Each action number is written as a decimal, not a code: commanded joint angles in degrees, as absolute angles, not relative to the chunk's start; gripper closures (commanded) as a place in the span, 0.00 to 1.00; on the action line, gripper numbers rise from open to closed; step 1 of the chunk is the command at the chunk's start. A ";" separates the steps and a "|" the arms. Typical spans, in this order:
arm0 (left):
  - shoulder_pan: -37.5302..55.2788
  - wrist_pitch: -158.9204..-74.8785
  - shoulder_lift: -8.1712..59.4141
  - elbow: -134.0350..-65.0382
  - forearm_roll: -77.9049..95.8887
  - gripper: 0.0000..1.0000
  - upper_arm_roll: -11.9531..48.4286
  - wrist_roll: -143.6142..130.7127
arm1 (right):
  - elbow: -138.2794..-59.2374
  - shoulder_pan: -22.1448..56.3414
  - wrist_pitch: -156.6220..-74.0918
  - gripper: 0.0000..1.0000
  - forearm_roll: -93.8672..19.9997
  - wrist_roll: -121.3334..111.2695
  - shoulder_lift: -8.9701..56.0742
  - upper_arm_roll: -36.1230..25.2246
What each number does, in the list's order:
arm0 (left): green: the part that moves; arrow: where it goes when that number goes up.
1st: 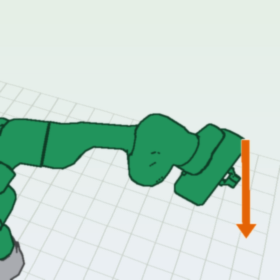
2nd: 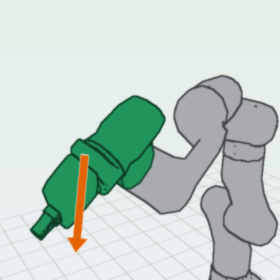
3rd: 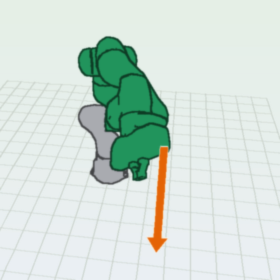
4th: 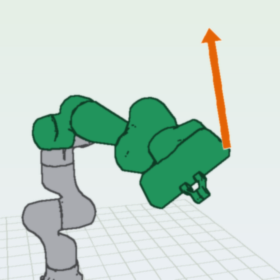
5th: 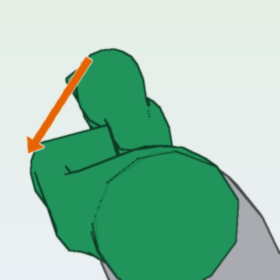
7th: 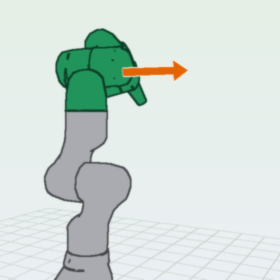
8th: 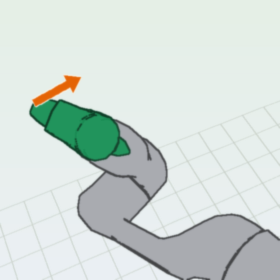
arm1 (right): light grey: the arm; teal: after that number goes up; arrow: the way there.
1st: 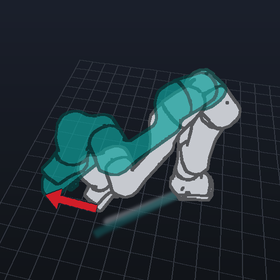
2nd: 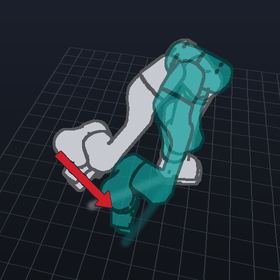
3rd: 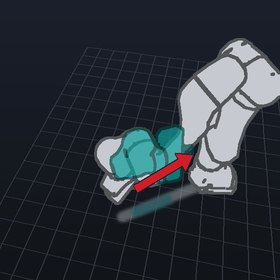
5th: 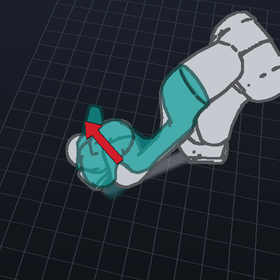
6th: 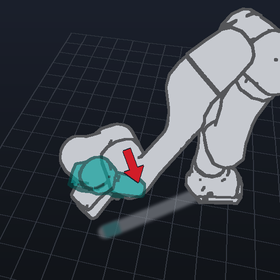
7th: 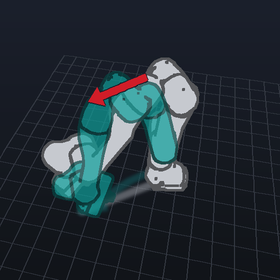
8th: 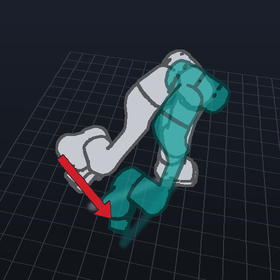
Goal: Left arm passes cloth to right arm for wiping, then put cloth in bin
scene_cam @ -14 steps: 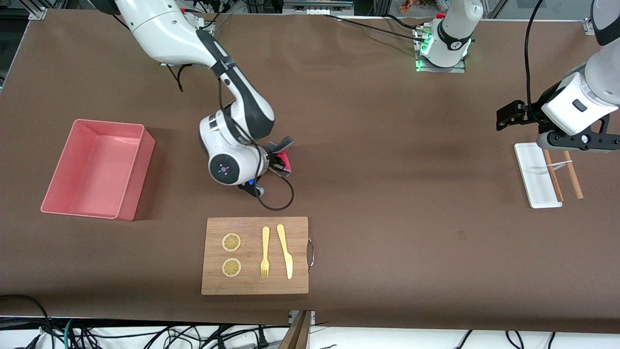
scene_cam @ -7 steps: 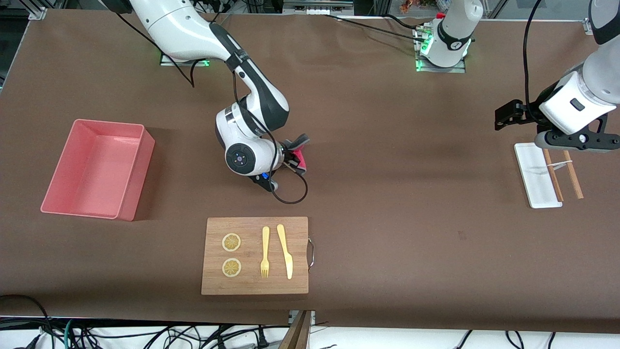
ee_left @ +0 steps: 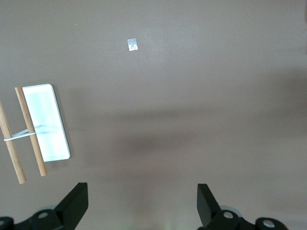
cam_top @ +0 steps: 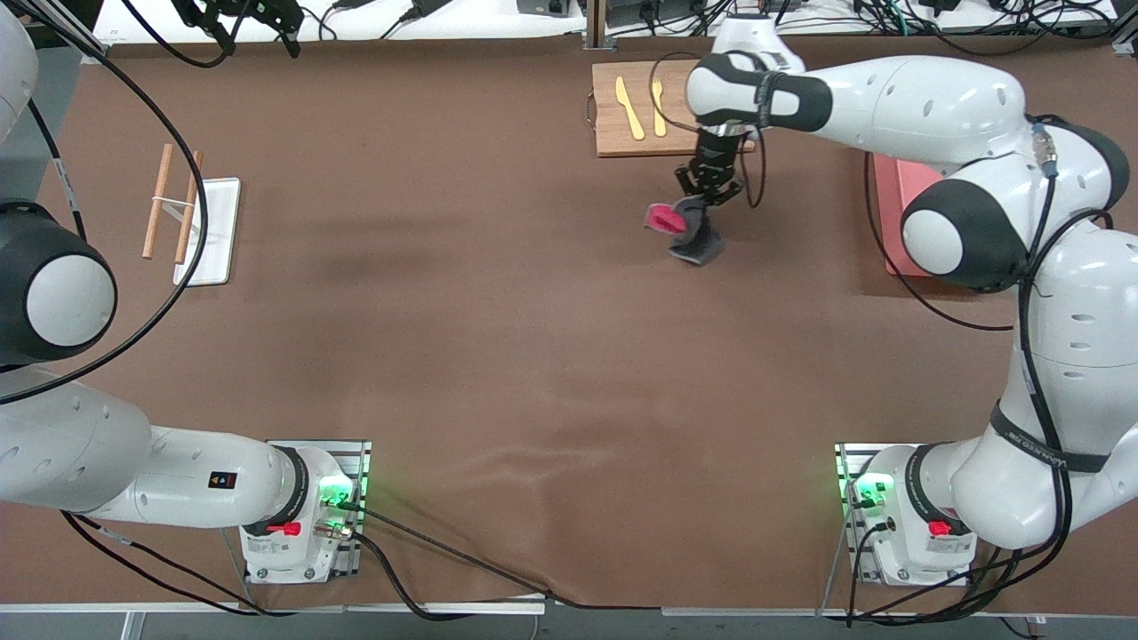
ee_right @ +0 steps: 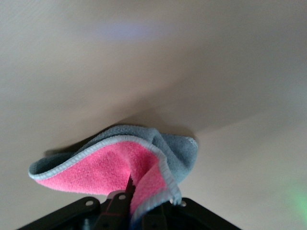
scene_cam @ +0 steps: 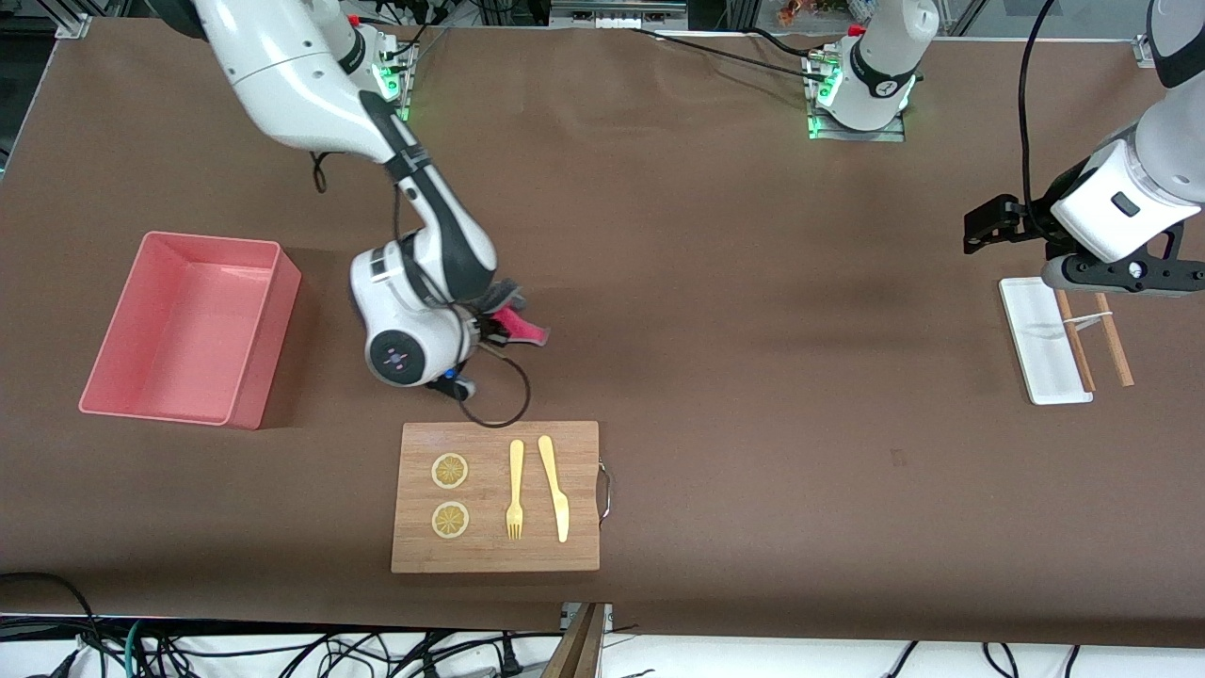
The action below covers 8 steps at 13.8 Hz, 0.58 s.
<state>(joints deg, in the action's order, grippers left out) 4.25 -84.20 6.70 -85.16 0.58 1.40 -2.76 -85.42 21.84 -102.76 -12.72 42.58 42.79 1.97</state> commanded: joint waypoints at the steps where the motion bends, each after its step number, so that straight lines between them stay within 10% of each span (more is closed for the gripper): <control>1: 4.39 -83.23 7.73 -83.06 -0.09 0.00 1.41 -2.29 | -85.69 18.03 -98.36 1.00 -7.31 35.80 41.66 2.72; 8: 4.39 -83.23 7.73 -83.06 -0.09 0.00 1.41 -2.29 | -83.42 10.55 -91.34 1.00 -5.10 24.79 35.87 2.64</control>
